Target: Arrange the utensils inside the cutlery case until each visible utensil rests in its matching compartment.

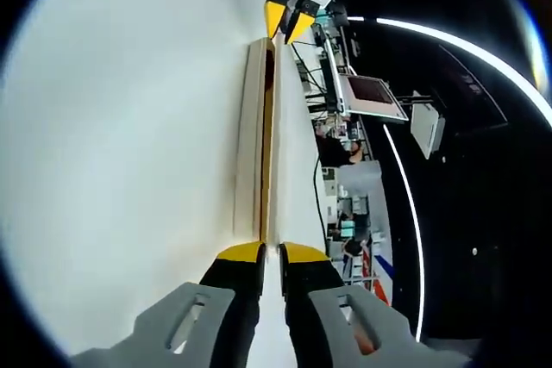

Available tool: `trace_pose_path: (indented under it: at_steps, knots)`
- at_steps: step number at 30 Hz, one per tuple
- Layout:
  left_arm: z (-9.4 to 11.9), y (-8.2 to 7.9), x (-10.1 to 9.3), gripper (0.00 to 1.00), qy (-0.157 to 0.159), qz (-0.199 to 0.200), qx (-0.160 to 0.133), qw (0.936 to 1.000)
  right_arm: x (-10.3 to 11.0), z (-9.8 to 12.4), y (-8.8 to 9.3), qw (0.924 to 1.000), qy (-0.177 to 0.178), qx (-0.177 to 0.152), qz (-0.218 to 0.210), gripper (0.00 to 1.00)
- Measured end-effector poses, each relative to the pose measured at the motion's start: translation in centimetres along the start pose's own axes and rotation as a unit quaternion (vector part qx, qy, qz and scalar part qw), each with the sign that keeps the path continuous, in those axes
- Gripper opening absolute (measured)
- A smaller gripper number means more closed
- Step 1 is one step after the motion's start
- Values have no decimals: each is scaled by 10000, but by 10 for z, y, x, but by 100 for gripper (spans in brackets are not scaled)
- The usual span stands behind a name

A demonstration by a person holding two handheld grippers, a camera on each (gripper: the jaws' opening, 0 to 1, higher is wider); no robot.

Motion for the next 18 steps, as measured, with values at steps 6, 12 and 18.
trace_pose_path:
  at_steps: [6,12,18]
  knots:
    - [1,1,-3,11,185,-90,24,9998,-2,-5,0,9997,-227,34,90,8]
    - [3,-3,-3,9,388,28,-172,9991,-2,-6,2,9993,-347,99,71,8]
    - [1,0,-2,9,479,167,-241,9984,-2,-8,5,9987,-468,65,-175,9]
Point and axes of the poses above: the point that each gripper's makers call its tool centre point, and the gripper's own axes: z roughly backward along the fingers, x roughly to its left, y roughly out of its underside, the point moved 5 cm from there along z, roughly backward along the fingers, and after that the axes turned 6 degrees about -z, right-handed, at the moved point
